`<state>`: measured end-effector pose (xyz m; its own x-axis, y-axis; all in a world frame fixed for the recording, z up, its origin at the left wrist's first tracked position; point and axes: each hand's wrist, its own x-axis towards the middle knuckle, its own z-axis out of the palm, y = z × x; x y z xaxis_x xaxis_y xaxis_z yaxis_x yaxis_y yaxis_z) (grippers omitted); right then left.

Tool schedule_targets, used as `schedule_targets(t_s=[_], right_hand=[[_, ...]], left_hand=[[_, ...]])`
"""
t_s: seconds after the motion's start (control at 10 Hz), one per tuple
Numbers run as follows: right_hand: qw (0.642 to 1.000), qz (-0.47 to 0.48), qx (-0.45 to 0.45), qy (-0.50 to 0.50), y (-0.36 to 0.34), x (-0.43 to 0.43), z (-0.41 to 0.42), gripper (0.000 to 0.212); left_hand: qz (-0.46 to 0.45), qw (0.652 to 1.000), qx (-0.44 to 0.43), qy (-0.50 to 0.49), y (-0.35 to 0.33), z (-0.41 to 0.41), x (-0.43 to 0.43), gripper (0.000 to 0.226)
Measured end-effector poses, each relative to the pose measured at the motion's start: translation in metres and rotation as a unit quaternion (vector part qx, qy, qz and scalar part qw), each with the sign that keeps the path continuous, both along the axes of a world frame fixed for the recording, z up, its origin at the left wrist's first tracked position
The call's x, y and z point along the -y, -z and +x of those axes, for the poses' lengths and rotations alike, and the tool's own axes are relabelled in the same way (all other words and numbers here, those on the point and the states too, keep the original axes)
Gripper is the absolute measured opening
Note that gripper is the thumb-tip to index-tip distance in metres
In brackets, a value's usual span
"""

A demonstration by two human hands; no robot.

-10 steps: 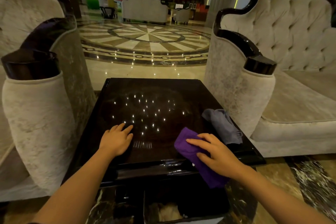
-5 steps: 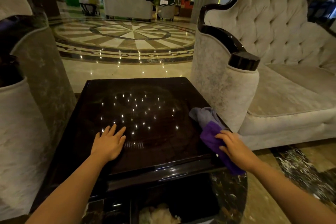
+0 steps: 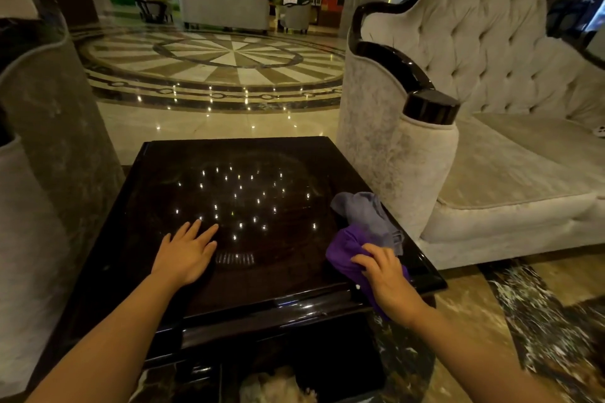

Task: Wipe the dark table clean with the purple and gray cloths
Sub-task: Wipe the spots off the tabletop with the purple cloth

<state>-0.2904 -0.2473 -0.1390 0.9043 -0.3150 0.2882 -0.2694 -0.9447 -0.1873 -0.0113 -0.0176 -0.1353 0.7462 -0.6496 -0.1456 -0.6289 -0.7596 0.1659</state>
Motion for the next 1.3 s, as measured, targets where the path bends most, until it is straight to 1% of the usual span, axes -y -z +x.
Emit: schedule_targets(t_s=[0.1,0.2,0.3,0.4,0.5,0.6,0.7,0.8,0.9,1.0,1.1,1.2,1.3], right_hand=[[1.0,0.008,0.001,-0.011,0.0,-0.002,0.009,0.04],[0.999,0.025,0.045,-0.017,-0.009,-0.005,0.024,0.037],[0.99,0.1,0.102,0.001,-0.029,0.0,0.061,0.03],[0.979,0.147,0.138,0.019,-0.053,0.013,0.11,0.032],[0.977,0.159,0.141,0.031,-0.069,0.025,0.14,0.033],[0.977,0.162,0.127,0.046,-0.081,0.054,0.179,0.034],[0.984,0.134,0.09,0.07,-0.083,0.081,0.203,0.035],[0.986,0.115,0.048,0.111,-0.075,0.117,0.225,0.035],[0.984,0.121,0.003,0.131,-0.064,0.14,0.236,0.035],[0.985,0.124,-0.023,0.116,-0.056,0.147,0.242,0.035],[0.988,0.095,-0.068,0.103,-0.045,0.15,0.247,0.037],[0.983,0.067,-0.121,0.123,-0.038,0.154,0.247,0.039],[0.976,0.05,-0.148,0.154,-0.032,0.161,0.244,0.044]], left_hand=[[-0.006,1.0,-0.003,0.01,-0.001,-0.001,0.01,0.049],[-0.008,1.0,-0.005,0.019,-0.002,0.0,0.02,0.049],[-0.014,1.0,-0.011,0.022,-0.003,0.007,0.031,0.05],[-0.011,1.0,-0.015,0.015,-0.003,0.017,0.044,0.051],[-0.007,1.0,-0.013,0.01,-0.002,0.024,0.05,0.051],[0.003,1.0,-0.004,0.009,0.0,0.04,0.058,0.052],[0.008,1.0,-0.007,0.0,0.003,0.05,0.062,0.052],[0.01,1.0,-0.007,-0.002,0.008,0.056,0.065,0.052],[0.007,1.0,-0.004,0.002,0.011,0.056,0.066,0.052],[0.006,1.0,-0.003,0.004,0.012,0.057,0.066,0.052],[0.005,1.0,-0.001,0.004,0.014,0.057,0.065,0.051],[0.004,1.0,-0.001,0.001,0.014,0.057,0.065,0.051],[0.008,1.0,0.0,0.002,0.013,0.057,0.066,0.051]])
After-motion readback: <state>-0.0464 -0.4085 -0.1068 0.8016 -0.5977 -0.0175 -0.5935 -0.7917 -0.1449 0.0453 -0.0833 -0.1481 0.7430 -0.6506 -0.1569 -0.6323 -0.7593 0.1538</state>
